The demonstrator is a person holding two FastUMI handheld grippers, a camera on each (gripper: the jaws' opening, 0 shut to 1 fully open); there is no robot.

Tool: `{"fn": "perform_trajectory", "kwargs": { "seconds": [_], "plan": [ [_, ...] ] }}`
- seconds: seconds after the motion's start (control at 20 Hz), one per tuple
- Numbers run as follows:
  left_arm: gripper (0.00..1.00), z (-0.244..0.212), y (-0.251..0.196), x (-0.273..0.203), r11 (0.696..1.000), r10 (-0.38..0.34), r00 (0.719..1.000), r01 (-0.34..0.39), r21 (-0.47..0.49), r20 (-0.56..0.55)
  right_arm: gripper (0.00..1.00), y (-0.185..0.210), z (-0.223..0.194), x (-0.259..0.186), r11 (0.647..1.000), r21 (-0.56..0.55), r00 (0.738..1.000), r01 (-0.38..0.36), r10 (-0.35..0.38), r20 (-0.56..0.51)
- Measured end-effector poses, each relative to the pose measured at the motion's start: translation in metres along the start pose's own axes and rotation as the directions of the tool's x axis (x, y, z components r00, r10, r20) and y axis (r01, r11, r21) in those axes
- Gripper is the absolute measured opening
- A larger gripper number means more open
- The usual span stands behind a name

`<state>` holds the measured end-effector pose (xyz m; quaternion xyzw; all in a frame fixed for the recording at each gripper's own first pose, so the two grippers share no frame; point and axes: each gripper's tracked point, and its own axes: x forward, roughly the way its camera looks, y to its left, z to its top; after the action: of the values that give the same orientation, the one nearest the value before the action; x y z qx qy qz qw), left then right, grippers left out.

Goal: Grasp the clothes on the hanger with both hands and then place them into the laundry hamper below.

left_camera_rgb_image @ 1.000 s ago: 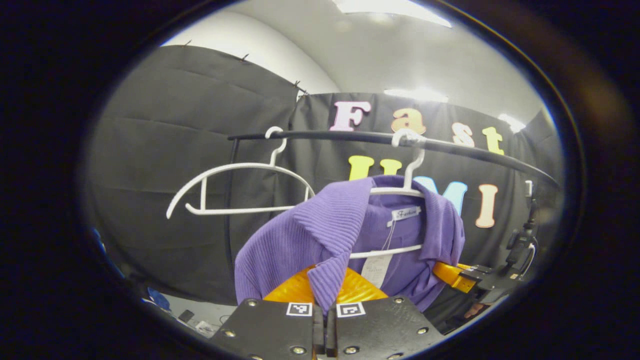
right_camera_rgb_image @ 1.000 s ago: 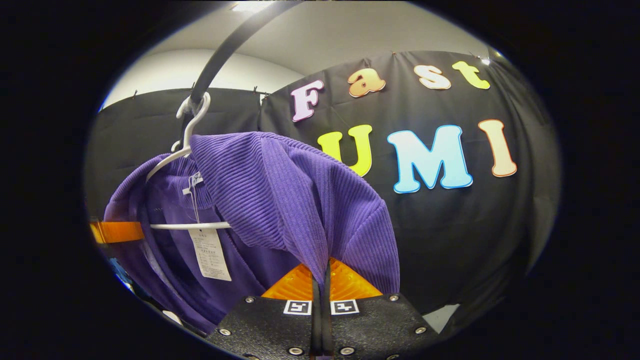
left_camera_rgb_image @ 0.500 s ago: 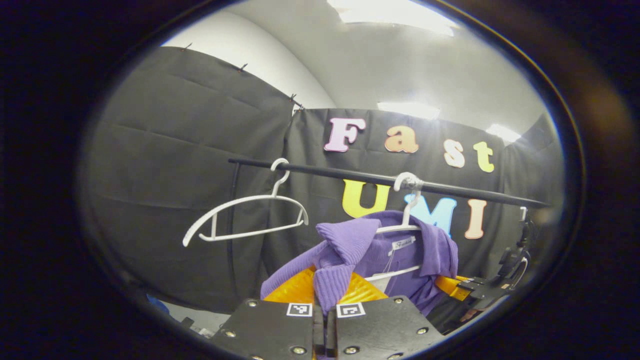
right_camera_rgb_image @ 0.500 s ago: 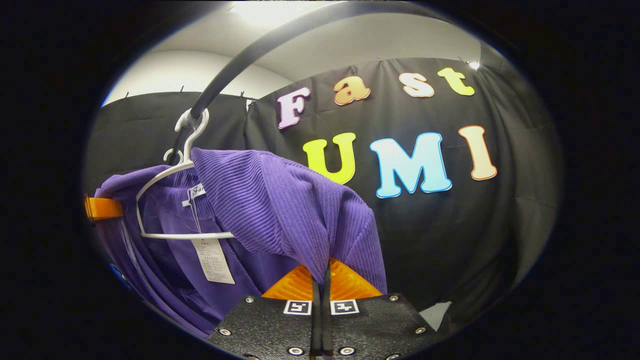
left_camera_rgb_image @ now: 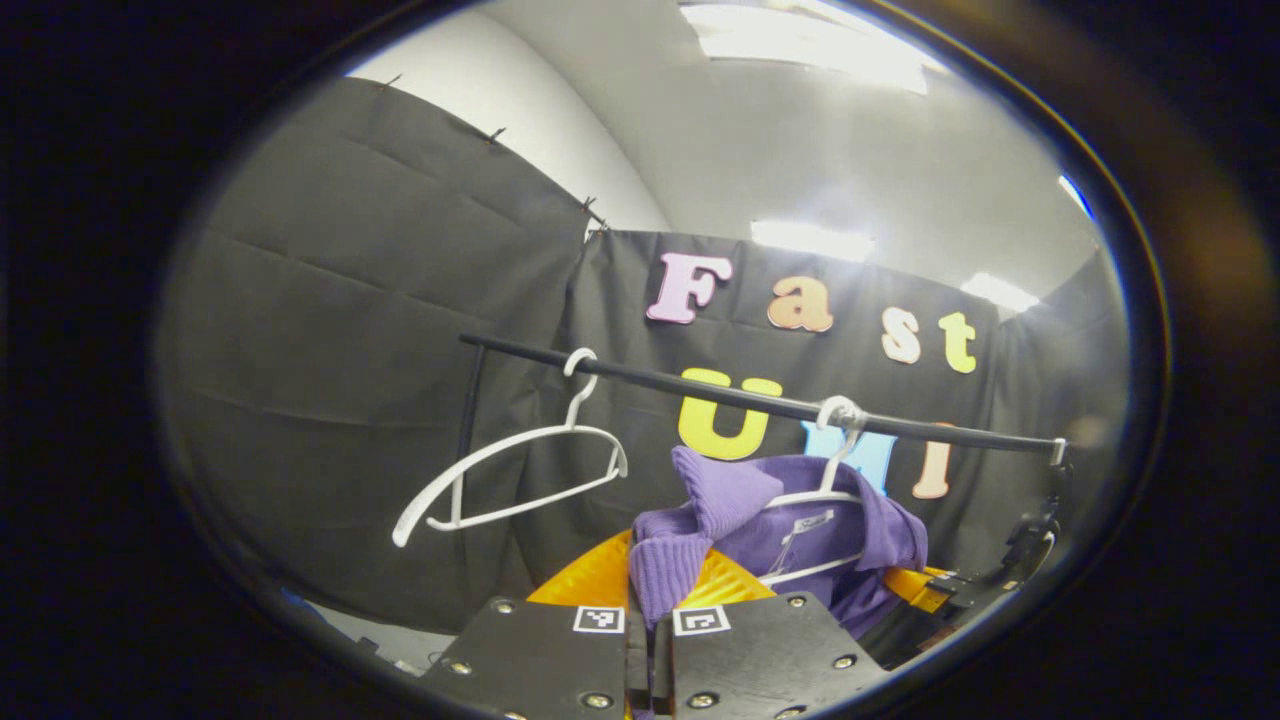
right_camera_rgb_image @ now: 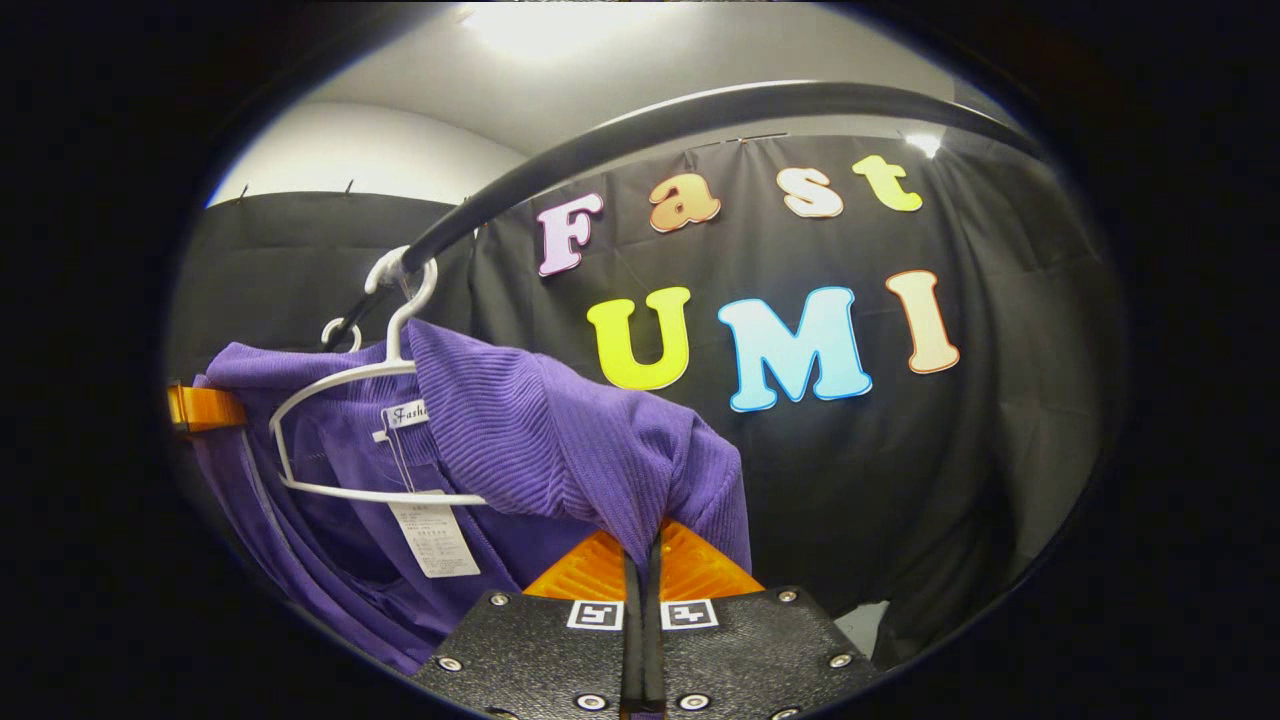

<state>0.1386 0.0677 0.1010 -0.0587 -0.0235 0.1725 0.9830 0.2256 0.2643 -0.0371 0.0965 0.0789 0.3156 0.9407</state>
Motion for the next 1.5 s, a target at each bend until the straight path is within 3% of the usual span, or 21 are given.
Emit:
{"fn": "perform_trajectory", "kwargs": {
  "seconds": [0.35, 0.5, 0.55, 0.65, 1.15, 1.5],
  "plan": [
    [0.00, 0.025, 0.038, 0.000, 1.000, -0.021, 1.000, 0.021, 0.002, -0.006, 0.00, 0.043, 0.012, -0.032, 1.000, -0.014, 0.999, 0.013, -0.013, 0.042],
    [0.09, 0.029, 0.059, 0.001, 1.000, -0.029, 1.000, 0.030, 0.008, -0.011, 0.00, 0.058, 0.017, -0.040, 1.000, -0.019, 0.998, 0.024, -0.023, 0.063],
    [0.02, 0.029, 0.063, 0.000, 0.999, -0.039, 0.999, 0.039, 0.003, -0.014, 0.00, 0.061, 0.019, -0.043, 0.999, -0.019, 0.997, 0.028, -0.027, 0.069],
    [0.02, 0.027, 0.072, -0.001, 0.998, -0.055, 0.998, 0.055, -0.003, -0.018, 0.00, 0.067, 0.024, -0.046, 0.999, -0.025, 0.996, 0.043, -0.040, 0.080],
    [0.02, -0.024, 0.114, 0.009, 0.987, -0.159, 0.983, 0.156, -0.043, -0.096, 0.00, 0.078, 0.029, -0.061, 0.987, -0.037, 0.983, 0.155, -0.150, 0.108],
    [0.03, -0.071, 0.120, 0.013, 0.981, -0.192, 0.968, 0.186, -0.053, -0.163, 0.00, 0.080, 0.026, -0.071, 0.982, -0.048, 0.978, 0.184, -0.178, 0.105]
  ]
}}
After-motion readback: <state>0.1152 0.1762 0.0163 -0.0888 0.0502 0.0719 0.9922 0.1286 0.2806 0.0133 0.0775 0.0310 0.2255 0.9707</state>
